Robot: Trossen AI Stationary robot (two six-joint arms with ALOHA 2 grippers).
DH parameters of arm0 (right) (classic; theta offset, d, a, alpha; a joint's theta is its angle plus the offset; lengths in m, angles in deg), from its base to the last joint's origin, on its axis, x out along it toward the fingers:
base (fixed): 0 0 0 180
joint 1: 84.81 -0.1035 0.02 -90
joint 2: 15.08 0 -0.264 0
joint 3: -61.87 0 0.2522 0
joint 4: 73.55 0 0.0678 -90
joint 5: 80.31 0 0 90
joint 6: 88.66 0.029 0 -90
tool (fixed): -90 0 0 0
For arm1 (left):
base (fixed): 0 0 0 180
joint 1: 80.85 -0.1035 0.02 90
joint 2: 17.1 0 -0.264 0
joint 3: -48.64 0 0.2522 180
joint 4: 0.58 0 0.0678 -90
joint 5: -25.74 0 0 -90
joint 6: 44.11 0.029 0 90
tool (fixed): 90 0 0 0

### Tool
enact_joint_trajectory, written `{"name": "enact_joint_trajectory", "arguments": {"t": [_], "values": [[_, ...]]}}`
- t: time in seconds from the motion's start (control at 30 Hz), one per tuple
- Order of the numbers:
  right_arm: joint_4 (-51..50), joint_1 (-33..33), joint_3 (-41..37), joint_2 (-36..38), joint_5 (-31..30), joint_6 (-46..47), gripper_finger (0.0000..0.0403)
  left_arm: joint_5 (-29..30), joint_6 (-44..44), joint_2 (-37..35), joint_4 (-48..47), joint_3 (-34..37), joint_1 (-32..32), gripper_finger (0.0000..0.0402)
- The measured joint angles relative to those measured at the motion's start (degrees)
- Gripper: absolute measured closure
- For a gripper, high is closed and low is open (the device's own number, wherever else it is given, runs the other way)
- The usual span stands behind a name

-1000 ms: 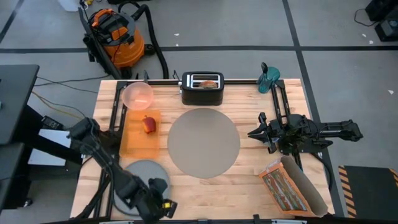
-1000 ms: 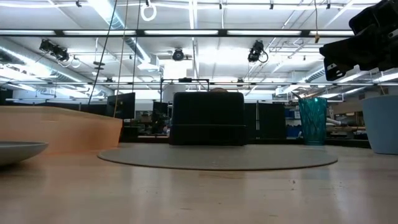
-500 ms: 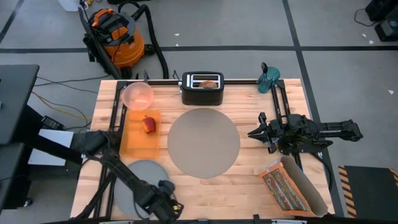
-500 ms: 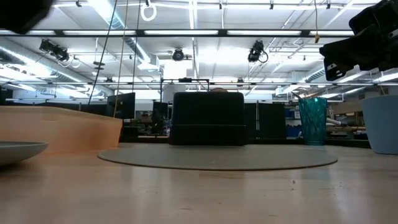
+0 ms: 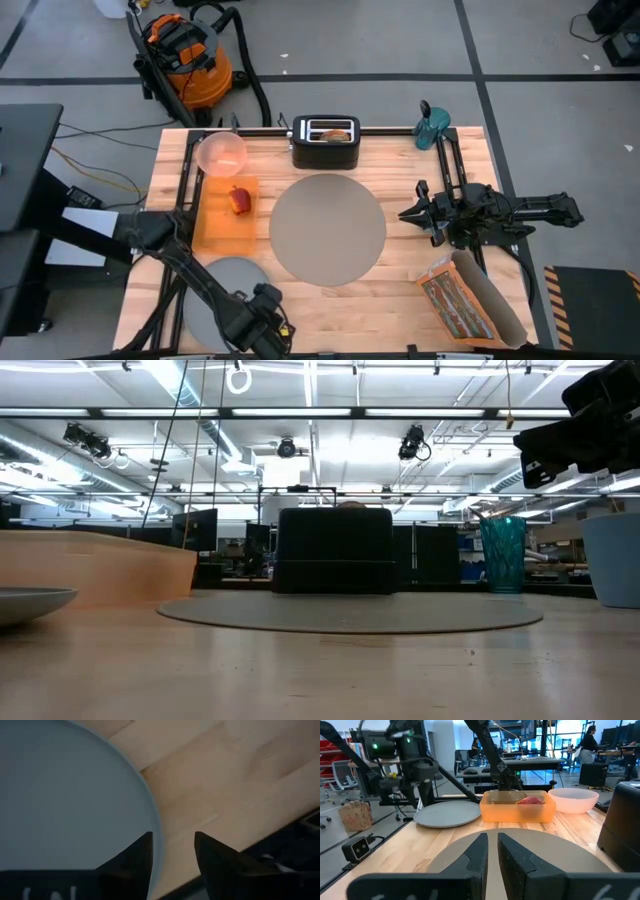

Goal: Arrange a breakfast setting
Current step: Put the blue plate on the gray table mat

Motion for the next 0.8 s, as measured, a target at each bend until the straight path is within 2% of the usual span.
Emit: {"name": "enact_joint_trajectory", "arguments": {"t": [0.5, 0.8], "values": [[0.88, 0.01, -0.01, 0.01, -0.10, 0.00, 0.0353, -1.78, 0.01, 7.56, 5.37, 1.93, -0.61, 0.0253], [1.78, 0.02, -0.02, 0.00, -0.11, 0.00, 0.0353, -8.78, -6.31, 9.73, 5.14, 1.91, -1.76, 0.0261]]}}
